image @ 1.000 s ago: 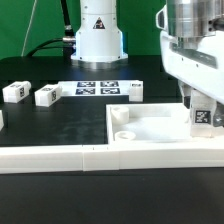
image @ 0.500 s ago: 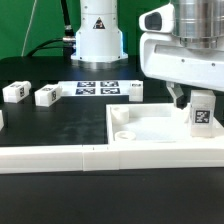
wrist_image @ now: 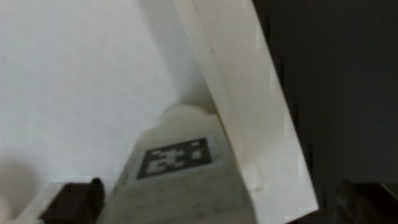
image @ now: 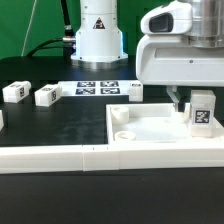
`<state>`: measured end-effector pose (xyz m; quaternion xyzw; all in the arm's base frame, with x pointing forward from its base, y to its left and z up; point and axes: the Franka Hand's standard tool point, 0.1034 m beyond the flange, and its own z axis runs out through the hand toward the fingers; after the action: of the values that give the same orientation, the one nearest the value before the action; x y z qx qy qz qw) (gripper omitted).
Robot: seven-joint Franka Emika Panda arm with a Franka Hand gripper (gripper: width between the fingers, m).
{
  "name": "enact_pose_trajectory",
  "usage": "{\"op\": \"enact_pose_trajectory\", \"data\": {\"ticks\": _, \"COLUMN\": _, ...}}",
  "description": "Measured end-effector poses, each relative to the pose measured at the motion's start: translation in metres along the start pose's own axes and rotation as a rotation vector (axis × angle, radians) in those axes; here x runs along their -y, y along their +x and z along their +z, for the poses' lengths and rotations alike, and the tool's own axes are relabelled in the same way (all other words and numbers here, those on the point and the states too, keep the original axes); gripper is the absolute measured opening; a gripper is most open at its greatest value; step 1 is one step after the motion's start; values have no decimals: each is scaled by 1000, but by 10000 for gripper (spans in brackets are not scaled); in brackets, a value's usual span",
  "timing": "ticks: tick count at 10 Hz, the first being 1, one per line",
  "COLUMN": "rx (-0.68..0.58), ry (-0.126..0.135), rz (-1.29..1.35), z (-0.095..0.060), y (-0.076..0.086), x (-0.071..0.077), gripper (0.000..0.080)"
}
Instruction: Assemble one leg
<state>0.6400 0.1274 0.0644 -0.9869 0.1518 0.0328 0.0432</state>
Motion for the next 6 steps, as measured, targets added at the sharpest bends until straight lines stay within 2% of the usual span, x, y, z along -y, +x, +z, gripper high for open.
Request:
{"op": "enact_pose_trajectory", "data": {"ticks": 1, "rx": 0, "ry": 0, "rz": 10, "z": 0, "y": 0, "x": 0, "gripper": 621}}
{"op": "enact_pose_trajectory", "data": {"ticks": 2, "rx": 0, "ry": 0, "rz": 10, "z": 0, "y": 0, "x": 0, "gripper": 430}}
{"op": "enact_pose_trajectory", "data": {"ticks": 3, "rx": 0, "ry": -3, "rz": 10, "z": 0, "y": 0, "x": -2, "gripper": 430}}
{"op": "enact_pose_trajectory", "data": {"ticks": 4, "rx": 1, "ry": -6, "rz": 13, "z": 1, "y": 1, "x": -4, "gripper": 290}}
{"op": "enact_pose_trajectory", "data": {"ticks": 6, "rx": 1, "ry": -6, "rz": 13, "z": 1, "y": 1, "x": -4, "gripper": 290}}
